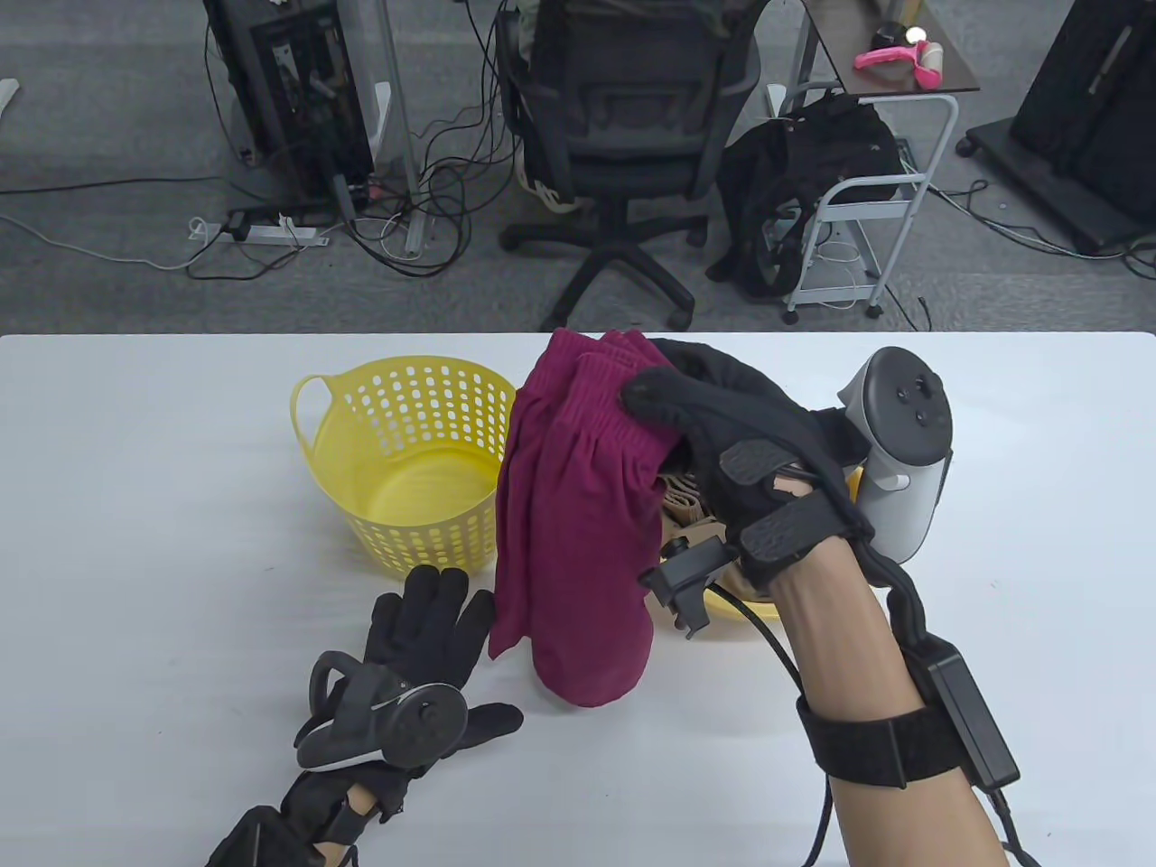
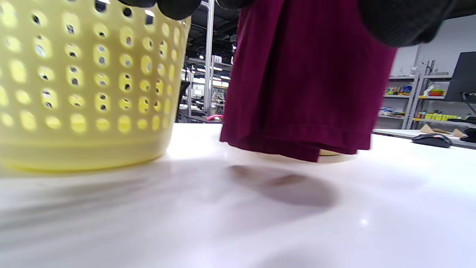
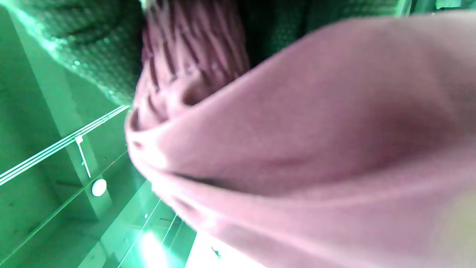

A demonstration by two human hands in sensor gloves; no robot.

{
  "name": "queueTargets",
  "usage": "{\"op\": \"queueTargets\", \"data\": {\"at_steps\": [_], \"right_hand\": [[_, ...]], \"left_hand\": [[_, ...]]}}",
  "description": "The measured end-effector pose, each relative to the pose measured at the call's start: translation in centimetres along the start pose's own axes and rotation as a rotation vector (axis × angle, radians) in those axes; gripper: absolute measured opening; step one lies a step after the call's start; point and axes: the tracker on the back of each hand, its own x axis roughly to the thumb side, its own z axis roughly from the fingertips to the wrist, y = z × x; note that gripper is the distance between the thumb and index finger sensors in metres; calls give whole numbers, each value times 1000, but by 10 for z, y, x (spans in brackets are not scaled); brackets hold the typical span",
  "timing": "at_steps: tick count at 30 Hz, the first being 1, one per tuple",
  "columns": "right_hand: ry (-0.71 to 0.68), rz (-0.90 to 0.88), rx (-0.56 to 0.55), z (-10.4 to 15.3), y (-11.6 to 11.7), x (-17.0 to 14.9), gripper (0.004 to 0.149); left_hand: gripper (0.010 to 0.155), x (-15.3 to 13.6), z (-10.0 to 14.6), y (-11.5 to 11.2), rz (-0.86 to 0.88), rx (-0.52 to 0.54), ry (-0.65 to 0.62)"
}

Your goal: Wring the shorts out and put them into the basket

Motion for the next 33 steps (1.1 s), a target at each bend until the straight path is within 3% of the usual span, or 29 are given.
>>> {"op": "queueTargets", "data": {"at_steps": [10,19,26,33], "right_hand": [[8,-13,-6,4,-10,-6,67],[12,-57,31,7,-2,-8,66],[12,-82,75,7,14,-7,66],[14,-119,119,4,29,-7,66]], "left_hand": [[128,6,-13,-17,226,-14,-9],[141,7,-31,-24,449,-23,14],[142,4,-49,-37,587,-87,59],[137,4,-57,-41,755,-9,37]]}}
